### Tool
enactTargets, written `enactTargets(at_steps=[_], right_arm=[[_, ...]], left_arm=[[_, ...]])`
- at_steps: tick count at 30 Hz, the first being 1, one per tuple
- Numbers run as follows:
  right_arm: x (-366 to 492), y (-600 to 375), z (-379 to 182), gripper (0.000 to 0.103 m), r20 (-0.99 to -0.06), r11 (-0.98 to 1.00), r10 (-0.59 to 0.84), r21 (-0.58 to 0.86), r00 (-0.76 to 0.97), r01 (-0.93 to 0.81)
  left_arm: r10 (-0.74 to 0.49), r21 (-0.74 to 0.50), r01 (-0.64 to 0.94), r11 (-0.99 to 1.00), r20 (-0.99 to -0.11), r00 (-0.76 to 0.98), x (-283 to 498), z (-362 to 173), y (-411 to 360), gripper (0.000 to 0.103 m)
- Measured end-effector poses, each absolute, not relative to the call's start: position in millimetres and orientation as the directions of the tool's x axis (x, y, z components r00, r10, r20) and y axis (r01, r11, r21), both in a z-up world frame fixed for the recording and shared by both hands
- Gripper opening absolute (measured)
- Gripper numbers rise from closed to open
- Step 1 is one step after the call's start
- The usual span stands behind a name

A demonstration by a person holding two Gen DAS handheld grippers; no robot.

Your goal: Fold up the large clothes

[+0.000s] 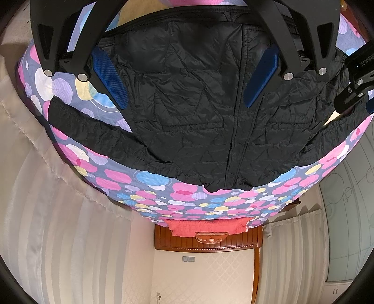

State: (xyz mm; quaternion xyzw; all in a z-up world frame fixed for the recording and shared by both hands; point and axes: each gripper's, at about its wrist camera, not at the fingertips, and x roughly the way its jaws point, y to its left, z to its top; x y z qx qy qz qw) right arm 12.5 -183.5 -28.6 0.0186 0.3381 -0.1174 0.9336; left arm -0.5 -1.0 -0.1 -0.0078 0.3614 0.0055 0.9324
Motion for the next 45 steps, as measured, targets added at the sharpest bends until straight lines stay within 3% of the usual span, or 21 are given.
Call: enactTargets(at_steps=[45], right_arm=[[14.8,-181.0,-33.8,0.098,-0.643,0.972,-0.208,-0.053,0.737,0.228]], left_arm=[[0.004,-0.013,-0.017,1.000,-0.682,0.732,-7.6,-5.0,-0.1,0.101]])
